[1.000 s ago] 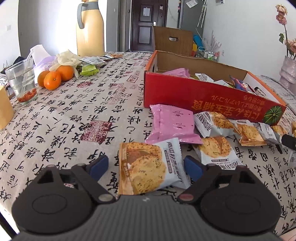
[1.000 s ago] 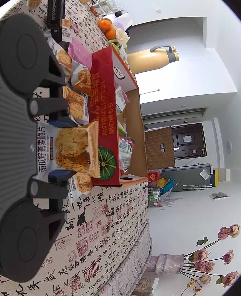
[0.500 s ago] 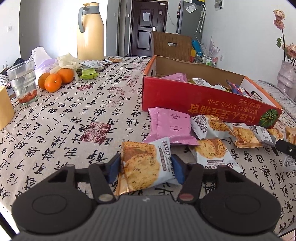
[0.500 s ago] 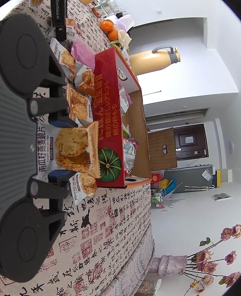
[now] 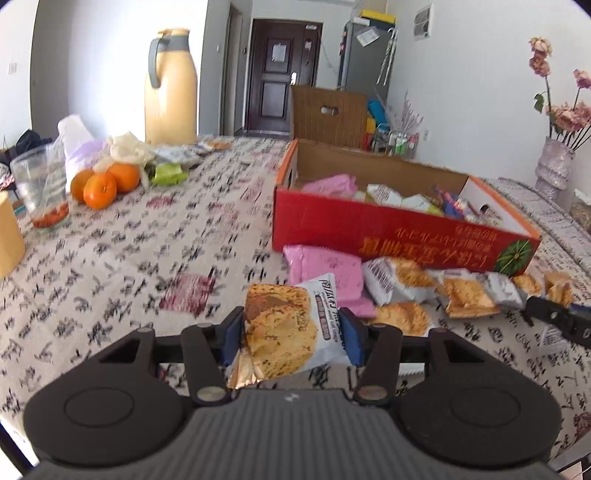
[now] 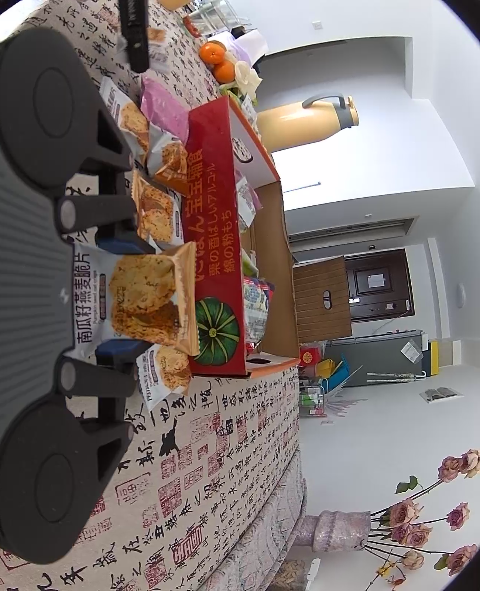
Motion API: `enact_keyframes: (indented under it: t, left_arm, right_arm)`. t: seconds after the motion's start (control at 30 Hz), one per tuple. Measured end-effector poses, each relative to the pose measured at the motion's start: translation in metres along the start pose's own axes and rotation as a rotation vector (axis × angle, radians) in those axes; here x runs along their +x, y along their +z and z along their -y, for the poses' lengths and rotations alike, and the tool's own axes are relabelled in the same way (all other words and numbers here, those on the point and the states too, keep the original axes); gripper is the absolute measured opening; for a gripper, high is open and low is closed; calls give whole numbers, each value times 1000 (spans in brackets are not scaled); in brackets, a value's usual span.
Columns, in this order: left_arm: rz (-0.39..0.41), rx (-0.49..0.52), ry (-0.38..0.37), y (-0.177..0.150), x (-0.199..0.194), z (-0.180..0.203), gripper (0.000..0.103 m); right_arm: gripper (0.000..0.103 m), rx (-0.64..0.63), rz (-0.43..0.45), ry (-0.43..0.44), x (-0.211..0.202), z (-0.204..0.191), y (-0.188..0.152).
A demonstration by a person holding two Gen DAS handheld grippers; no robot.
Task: Organize snacks
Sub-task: 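Carry both cracker packets over the box and open both grippers inside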
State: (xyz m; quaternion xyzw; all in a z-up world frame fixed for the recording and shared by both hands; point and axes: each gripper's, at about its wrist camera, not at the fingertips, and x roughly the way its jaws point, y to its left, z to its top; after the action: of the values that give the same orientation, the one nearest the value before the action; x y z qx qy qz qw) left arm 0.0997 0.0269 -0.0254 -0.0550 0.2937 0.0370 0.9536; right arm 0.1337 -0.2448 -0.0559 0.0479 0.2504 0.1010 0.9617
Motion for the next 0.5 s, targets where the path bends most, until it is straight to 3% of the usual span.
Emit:
enact_keyframes:
  t: [0.5]
  left_arm:
    - [163,65,-68,73,2,43,55]
  right_arm:
    - [43,-44,127,11,12,-22,54]
